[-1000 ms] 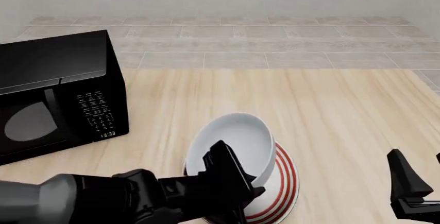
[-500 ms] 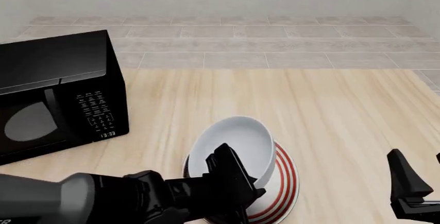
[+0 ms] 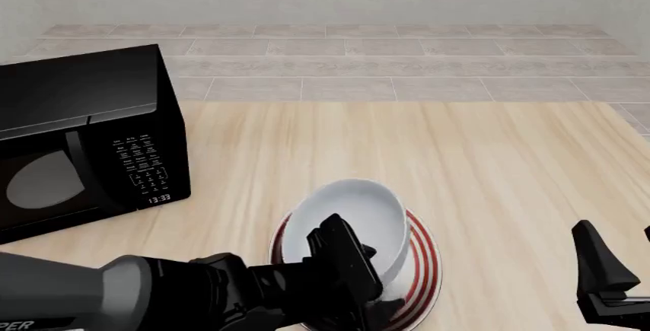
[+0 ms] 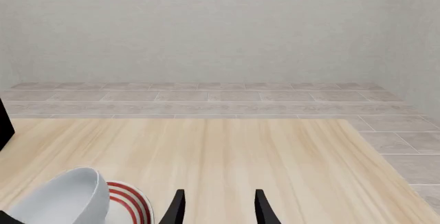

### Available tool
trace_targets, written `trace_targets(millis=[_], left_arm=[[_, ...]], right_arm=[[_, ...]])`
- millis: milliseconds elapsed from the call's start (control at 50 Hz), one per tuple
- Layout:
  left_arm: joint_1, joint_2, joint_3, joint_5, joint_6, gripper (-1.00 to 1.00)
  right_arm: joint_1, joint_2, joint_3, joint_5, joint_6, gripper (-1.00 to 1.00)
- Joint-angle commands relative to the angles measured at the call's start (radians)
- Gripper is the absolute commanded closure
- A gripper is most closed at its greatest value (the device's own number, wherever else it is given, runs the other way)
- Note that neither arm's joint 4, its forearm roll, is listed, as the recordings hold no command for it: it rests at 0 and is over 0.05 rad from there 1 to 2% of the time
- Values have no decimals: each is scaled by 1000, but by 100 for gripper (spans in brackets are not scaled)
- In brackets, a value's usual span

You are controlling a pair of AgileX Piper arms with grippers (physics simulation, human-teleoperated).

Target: Pick up the white bowl and put it on the plate.

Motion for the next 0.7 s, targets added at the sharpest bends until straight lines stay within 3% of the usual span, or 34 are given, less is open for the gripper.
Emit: trace_targets(millis=[20,700], left_arm=[[-2,-1,4,-7,8,-100],[-10,-54,13,26,13,-100]], right_arm=[[-1,-1,1,0,0,-100],[-1,-1,1,0,0,-100]])
